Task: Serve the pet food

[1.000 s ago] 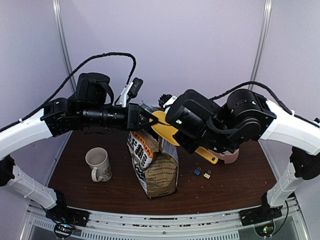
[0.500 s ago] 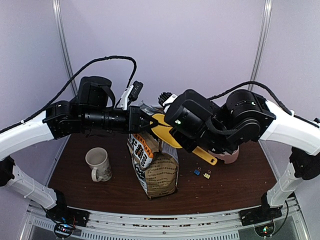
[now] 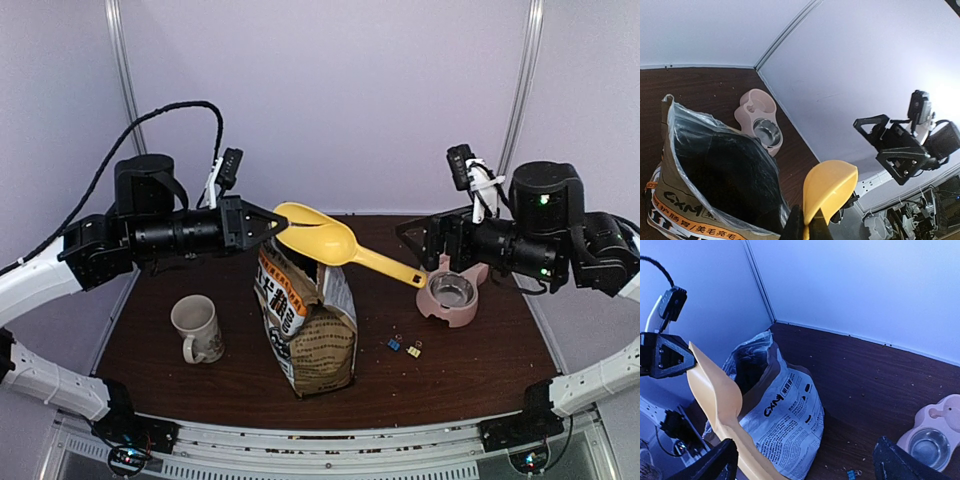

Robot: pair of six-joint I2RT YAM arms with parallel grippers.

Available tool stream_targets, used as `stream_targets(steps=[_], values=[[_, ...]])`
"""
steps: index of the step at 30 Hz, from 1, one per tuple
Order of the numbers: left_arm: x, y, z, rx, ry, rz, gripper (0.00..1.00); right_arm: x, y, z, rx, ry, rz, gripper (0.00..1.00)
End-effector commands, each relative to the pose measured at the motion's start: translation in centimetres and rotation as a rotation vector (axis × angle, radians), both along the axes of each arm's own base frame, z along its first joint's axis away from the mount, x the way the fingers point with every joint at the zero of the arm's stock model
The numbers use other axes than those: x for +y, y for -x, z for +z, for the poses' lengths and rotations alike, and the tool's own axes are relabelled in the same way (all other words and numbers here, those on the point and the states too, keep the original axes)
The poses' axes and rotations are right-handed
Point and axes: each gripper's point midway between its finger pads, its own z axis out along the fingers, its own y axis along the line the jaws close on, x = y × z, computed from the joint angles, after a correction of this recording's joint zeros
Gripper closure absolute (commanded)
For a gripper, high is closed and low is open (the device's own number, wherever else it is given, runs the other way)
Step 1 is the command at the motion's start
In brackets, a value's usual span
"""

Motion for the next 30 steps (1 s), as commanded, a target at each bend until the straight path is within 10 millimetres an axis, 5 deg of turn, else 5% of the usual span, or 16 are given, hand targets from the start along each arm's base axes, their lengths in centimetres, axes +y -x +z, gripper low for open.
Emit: stream_targets(steps=[1,8,15,30], values=[[1.1,0.5,4.6,-0.06,0.168,-0.004,1.0,2.0,1.7,2.7,0.064,-0.394,0.22,0.04],[2.0,1.3,6.6,-0.075,0.245,-0.013,1.0,3.0,3.8,2.9,0.088,-0.597,0.418,0.03],[2.0,1.7,6.6,-0.065,0.267,-0.033,1.0,4.0,5.1,3.7,0.109,-0.736,0.55,0.08],[2.2,1.5,6.1,-0.059,0.271,-0.014,1.0,5.0,4.6,3.3,0.135,-0.707,0.544,0.27]])
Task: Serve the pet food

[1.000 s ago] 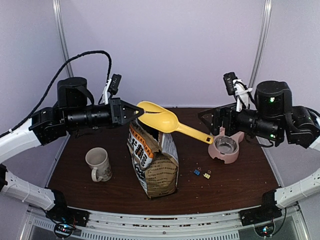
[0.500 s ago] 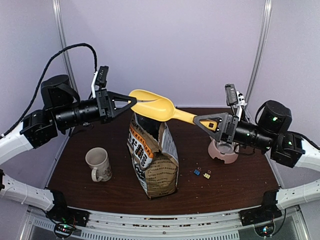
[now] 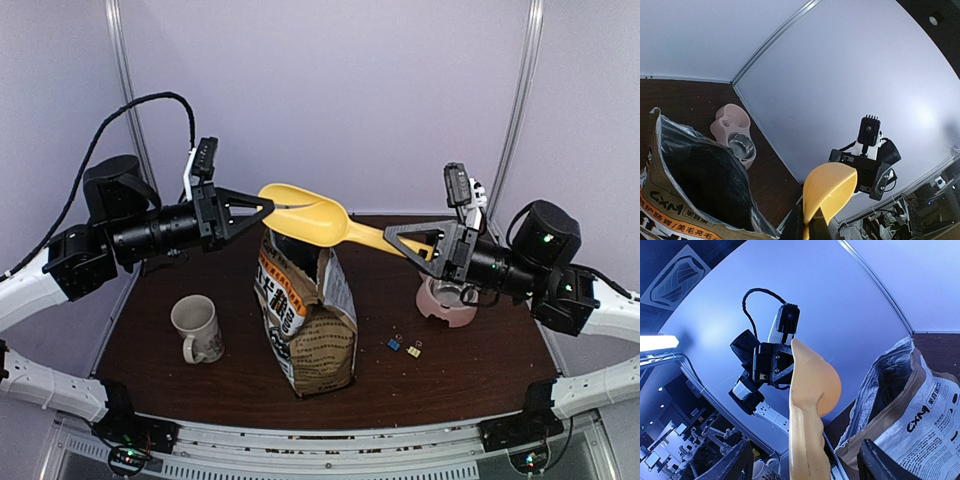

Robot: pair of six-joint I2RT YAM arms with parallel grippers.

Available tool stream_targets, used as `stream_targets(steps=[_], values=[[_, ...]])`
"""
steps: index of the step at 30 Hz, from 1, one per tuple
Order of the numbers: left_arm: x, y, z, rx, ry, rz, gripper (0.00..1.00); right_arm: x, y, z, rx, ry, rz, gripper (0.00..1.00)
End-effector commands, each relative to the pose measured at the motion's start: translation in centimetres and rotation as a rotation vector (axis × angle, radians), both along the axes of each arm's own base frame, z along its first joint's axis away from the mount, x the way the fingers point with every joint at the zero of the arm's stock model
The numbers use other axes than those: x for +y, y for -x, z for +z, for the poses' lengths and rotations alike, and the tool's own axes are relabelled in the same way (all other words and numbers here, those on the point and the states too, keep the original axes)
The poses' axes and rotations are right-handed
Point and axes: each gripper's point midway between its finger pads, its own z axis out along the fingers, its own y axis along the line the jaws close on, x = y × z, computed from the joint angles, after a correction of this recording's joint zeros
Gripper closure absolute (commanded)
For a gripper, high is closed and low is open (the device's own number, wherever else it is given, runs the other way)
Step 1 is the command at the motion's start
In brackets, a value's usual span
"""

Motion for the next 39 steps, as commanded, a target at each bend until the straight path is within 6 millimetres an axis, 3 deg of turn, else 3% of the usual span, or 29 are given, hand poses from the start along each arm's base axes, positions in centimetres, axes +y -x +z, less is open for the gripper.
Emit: stream_targets(steps=[1,5,20,24,32,35,39], values=[[0.5,0.1,2.4,-0.045,0.086,0.006,1.0,0.0,0.1,1.2,-0.023,-0.017,0.012,0.28],[0.4,0.1,2.2,-0.043,0.08,0.001,1.0,0.1,0.1,1.1,-0.021,-0.015,0.012,0.32],[0.1,-0.2,1.5,-0.032,0.064,0.007,1.0,0.2,-0.3,0.7,-0.023,-0.002,-0.009,0.75],[0.2,-0.3,1.3,-0.03,0.056,0.017,0.99,0.1,-0.4,0.7,-0.025,-0.002,-0.013,0.77],[1.7,-1.5,-0.3,-0.048,-0.066,0.119,0.38,-0.8,-0.9,1.2,-0.049,0.012,-0.074,0.83],[2.8,-2.5,-2.5,-0.024,-0.195,0.19,0.3,-1.2,-1.3,1.2,-0.063,0.056,-0.114,0.84],[3.2,-3.6,-4.6,0.001,-0.32,0.225,0.27,-1.7,-2.1,1.3,-0.091,0.149,-0.194,0.84]])
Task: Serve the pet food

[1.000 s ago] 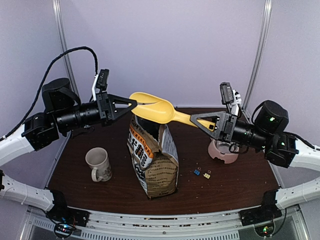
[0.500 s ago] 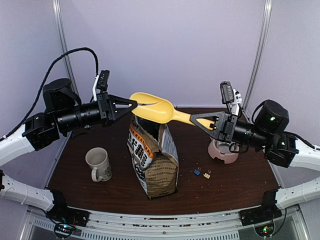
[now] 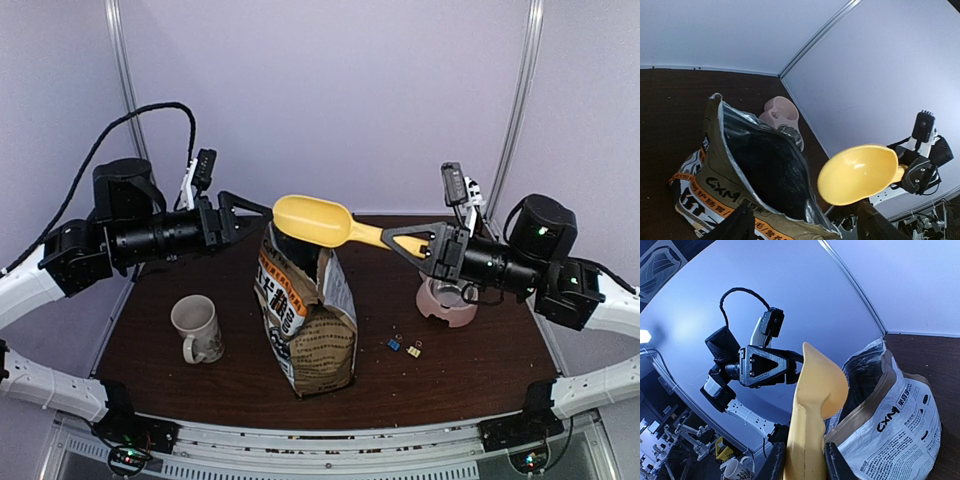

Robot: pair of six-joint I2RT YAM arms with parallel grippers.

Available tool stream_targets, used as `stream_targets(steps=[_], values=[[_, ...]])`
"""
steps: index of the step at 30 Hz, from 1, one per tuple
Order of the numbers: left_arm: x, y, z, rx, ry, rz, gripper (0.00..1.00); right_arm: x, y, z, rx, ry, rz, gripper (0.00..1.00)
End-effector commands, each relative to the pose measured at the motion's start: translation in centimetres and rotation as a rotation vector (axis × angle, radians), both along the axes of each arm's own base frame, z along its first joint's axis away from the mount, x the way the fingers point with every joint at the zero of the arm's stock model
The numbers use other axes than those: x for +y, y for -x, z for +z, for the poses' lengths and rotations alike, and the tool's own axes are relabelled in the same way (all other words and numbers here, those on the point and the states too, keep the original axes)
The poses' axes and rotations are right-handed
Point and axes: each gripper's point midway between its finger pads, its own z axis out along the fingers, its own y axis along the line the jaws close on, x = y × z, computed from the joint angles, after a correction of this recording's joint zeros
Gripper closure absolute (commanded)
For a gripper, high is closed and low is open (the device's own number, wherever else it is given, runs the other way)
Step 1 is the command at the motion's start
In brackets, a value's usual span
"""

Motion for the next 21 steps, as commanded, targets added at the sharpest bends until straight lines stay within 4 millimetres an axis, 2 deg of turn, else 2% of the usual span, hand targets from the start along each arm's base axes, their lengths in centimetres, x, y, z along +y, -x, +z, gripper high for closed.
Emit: stream_targets(steps=[1,9,15,21], values=[[1.2,-1.7,-1.5,-0.005,-0.151,0.08,0.26,-1.6,-0.9,2.4,-0.081,0.072,-0.124,0.84],[-0.1,-3.6,-4.1,0.047,-0.224,0.064,0.28,-1.2,-1.8,1.2,-0.097,0.315,-0.228,0.84],[-1.1,-4.4,-4.9,0.061,-0.233,0.051,0.3,-0.2,-2.5,-0.1,-0.094,0.509,-0.297,0.84],[-1.1,-5.1,-6.7,0.085,-0.306,0.064,0.41,1.3,-2.0,-0.8,-0.11,0.67,-0.306,0.84]])
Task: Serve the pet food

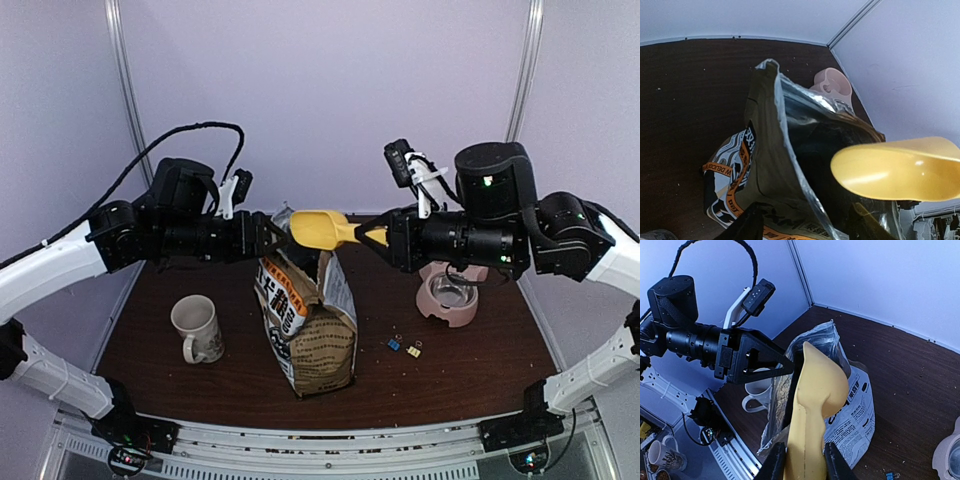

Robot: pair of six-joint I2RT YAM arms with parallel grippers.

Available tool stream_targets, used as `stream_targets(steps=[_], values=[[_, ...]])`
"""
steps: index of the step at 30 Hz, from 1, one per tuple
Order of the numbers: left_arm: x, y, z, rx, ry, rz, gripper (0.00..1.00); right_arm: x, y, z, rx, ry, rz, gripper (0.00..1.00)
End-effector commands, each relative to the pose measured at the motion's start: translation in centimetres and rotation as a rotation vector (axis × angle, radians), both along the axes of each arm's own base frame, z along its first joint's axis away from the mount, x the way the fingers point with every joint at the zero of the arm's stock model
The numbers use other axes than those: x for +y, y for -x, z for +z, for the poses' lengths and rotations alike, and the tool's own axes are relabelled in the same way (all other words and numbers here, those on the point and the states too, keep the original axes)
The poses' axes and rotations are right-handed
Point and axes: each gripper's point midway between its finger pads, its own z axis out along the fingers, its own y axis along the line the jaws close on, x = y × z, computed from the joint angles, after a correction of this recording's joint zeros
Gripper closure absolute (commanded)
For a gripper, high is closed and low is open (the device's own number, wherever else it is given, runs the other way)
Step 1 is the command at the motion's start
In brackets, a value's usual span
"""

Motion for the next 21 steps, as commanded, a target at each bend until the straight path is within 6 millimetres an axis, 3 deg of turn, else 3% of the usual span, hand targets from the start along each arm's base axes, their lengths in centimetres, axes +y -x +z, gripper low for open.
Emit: stream_targets(steps=[1,4,8,10,18,21], values=[[0.0,-0.7,0.3,-0.022,-0.024,0.003,0.43,-0.7,-0.1,-0.6,-0.021,0.169,-0.061,0.85],[0.0,-0.9,-0.4,-0.012,-0.047,0.005,0.57,0.3,0.2,-1.3,-0.003,0.242,-0.061,0.85],[0.0,-1.1,-0.7,-0.019,-0.056,0.01,0.9,1.1,-0.2,-2.8,0.052,0.341,-0.101,0.85],[-0.3,-1.1,-0.1,-0.059,-0.05,-0.017,1.0,1.3,-0.5,-3.5,0.08,0.391,-0.13,0.86],[-5.1,2.0,5.7,-0.312,0.008,-0.276,1.0,-1.4,-1.0,-6.2,0.207,0.53,-0.225,0.85],[-7.0,3.0,5.9,-0.348,-0.018,-0.341,1.0,-3.0,-1.4,-8.1,0.268,0.591,-0.268,0.86]])
